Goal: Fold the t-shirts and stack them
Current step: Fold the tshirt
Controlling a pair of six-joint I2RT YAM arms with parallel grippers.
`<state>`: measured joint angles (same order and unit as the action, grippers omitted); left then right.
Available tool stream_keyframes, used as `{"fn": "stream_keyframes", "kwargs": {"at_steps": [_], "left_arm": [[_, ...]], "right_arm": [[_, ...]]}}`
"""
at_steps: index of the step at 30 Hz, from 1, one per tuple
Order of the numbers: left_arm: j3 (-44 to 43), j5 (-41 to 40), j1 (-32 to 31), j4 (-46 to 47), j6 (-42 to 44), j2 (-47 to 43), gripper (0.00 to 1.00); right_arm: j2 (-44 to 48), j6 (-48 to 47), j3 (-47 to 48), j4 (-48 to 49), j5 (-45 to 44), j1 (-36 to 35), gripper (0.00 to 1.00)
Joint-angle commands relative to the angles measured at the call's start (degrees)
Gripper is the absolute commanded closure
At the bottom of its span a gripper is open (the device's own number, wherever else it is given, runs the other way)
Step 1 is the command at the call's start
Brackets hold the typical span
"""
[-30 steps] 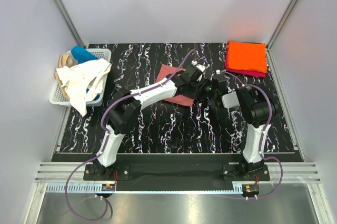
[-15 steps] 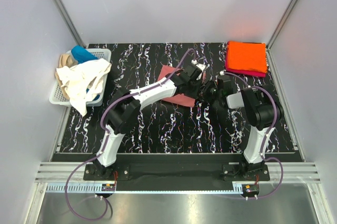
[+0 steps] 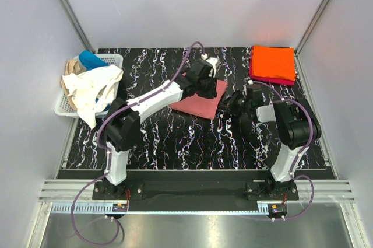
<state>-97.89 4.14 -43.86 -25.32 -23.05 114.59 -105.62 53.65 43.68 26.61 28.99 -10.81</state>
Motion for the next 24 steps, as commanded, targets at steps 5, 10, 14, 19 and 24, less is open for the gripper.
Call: {"fn": "stream_keyframes", "kwargs": {"at_steps": [5, 10, 14, 19, 24], "left_arm": [[4.37, 3.24, 2.02, 3.87, -1.65, -0.33, 0.72], [5.07, 6.04, 2.11, 4.57, -2.53, 5.02, 0.72], [6.22, 6.05, 2.11, 5.54, -2.97, 7.05, 0.73], [7.01, 5.27, 2.11, 6.25, -2.97, 6.44, 0.73], [7.79, 6.14, 2.37, 5.9, -3.14, 4.95, 0.72]], "right_arm": [[5.77, -1.35, -1.32, -5.6, -1.3, 0.61, 0.85], [9.73, -2.84, 1.05, -12.18, -2.19, 0.61, 0.87], [11.41, -3.02, 3.77, -12.55, 0.18, 0.52, 0.86], [7.37, -4.87, 5.8, -11.51, 0.89, 0.53, 0.84], [-2.37, -5.57, 8.17, -8.94, 3.61, 0.7, 0.85]]}}
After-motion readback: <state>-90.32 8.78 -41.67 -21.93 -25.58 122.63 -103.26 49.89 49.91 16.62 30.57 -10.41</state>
